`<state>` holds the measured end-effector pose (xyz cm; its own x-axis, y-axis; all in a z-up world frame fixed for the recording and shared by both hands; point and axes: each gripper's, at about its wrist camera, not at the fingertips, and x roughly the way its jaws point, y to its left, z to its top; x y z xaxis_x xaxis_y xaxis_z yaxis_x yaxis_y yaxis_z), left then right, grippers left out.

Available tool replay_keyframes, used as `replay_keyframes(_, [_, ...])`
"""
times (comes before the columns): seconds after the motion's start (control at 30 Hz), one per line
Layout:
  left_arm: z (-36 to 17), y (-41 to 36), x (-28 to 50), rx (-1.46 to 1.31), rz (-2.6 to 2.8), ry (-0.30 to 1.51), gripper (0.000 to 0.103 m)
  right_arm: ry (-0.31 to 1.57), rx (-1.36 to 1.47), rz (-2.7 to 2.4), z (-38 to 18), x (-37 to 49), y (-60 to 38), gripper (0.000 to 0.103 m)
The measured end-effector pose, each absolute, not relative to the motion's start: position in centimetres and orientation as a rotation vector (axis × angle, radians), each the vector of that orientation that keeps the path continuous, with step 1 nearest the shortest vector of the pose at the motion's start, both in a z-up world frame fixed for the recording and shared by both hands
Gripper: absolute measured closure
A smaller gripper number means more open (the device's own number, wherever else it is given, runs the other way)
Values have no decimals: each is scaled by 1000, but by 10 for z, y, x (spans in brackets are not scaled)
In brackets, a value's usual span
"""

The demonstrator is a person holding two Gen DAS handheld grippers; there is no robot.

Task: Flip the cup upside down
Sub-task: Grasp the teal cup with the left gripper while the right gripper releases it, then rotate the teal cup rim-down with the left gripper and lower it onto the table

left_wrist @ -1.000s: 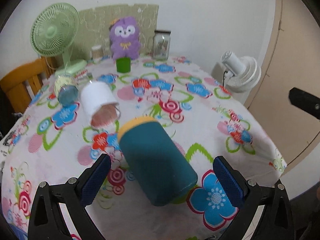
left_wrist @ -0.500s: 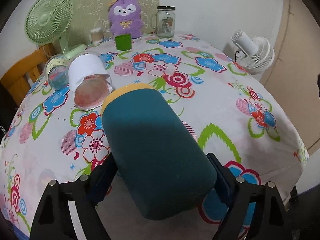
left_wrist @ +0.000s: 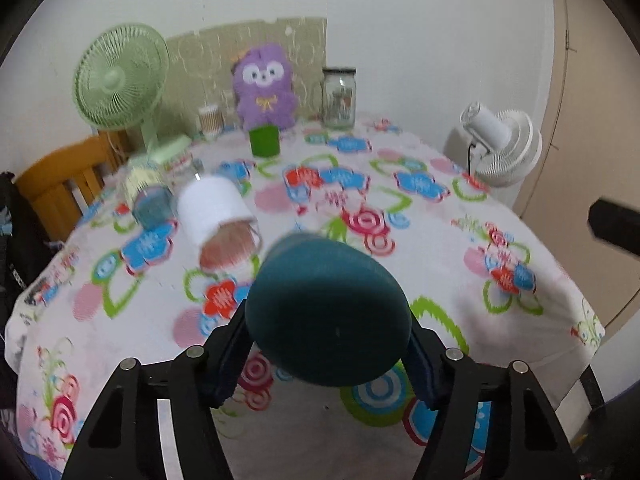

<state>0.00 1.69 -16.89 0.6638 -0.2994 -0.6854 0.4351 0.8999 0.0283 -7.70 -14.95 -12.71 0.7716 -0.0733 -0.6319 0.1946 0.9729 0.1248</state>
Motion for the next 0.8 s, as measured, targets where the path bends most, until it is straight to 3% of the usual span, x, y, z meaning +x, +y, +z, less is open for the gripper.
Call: replay_keyframes(0.8, [-79,71,2,104,-371,590,38,637,128,-81,-107,-72,-114,6])
